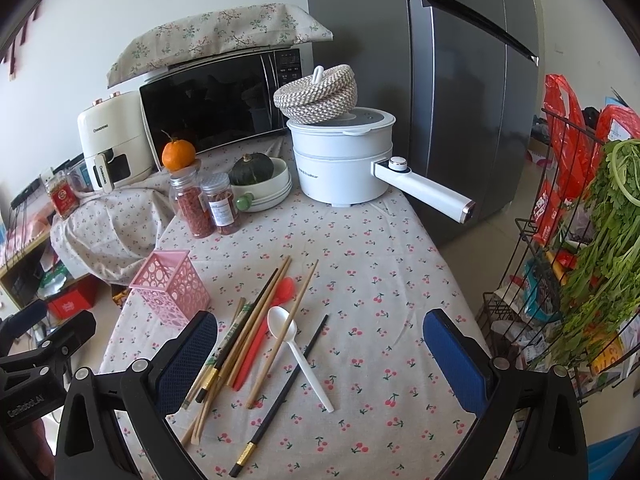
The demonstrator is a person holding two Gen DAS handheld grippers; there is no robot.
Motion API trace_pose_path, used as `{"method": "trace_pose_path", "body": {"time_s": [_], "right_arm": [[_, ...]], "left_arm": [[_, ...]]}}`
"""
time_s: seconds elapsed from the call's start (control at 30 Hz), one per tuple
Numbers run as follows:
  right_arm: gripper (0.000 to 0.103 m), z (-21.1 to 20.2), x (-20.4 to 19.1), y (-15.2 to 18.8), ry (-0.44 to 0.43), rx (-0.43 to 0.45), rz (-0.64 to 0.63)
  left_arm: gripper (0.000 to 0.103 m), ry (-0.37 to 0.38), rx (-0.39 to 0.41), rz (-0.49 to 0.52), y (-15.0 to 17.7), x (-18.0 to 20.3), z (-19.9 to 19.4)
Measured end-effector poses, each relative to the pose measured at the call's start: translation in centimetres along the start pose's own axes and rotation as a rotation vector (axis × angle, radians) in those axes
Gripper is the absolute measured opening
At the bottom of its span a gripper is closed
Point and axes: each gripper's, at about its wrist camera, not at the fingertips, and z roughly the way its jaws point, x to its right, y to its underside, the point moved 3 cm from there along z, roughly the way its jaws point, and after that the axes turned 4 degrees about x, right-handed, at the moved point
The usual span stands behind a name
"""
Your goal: Organize utensils
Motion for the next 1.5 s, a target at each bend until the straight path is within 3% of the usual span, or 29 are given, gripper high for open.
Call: {"method": "trace_pose_path", "body": {"time_s": [1.5], "right_arm": [[0.103, 0.01, 0.05, -0.12, -0.015, -0.002, 0.014]], "left_arm": [[0.103, 0.001, -0.005, -0.004, -0.01, 0.19, 0.19]]}}
